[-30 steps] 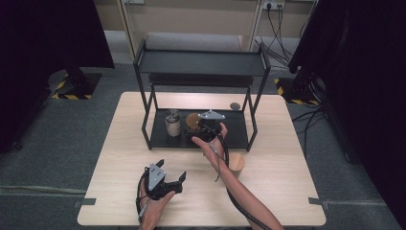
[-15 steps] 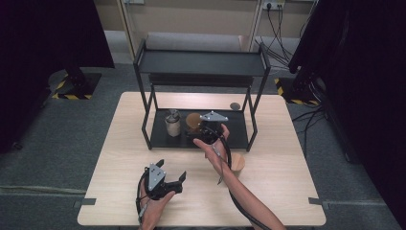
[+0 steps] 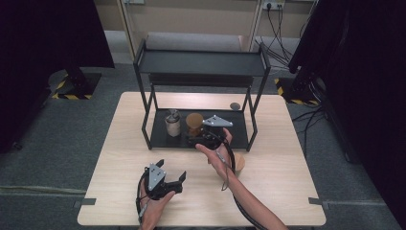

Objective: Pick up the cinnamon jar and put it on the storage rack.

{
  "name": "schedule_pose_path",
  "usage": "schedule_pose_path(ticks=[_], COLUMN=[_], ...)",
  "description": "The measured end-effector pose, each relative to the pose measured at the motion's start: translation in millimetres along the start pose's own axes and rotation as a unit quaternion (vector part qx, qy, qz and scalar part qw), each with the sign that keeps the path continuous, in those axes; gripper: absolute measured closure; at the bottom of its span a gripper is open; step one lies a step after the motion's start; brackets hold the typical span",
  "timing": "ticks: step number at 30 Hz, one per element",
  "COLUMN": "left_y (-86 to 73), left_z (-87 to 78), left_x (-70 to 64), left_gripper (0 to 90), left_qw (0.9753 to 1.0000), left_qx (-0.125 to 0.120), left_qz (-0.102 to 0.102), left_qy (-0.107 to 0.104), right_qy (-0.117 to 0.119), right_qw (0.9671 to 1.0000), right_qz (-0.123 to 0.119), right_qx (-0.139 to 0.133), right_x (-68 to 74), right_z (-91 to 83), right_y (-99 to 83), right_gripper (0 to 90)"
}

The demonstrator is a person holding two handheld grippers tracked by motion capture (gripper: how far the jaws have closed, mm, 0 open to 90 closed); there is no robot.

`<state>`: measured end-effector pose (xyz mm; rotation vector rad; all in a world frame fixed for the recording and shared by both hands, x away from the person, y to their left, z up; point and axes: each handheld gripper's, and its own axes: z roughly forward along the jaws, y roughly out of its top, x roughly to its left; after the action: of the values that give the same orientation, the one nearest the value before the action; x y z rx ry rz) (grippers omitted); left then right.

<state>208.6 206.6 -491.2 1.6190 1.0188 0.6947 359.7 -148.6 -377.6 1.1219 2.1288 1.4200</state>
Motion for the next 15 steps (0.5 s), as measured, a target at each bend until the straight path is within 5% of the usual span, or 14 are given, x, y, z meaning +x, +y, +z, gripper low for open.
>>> schedule_pose_path(ticks=[15], left_y=[-0.2], left_z=[-0.1], left_x=[-0.1], left_gripper=[4.4], left_qw=[1.0000], left_qx=[-0.001], left_qz=[0.000], left_qy=[0.001], right_qy=[0.030], right_qw=[0.9994], right_qz=[-0.003], right_qx=[-0.015], right_x=[-1.7], right_z=[-21.9], right_y=[-11.8], right_gripper=[5.9])
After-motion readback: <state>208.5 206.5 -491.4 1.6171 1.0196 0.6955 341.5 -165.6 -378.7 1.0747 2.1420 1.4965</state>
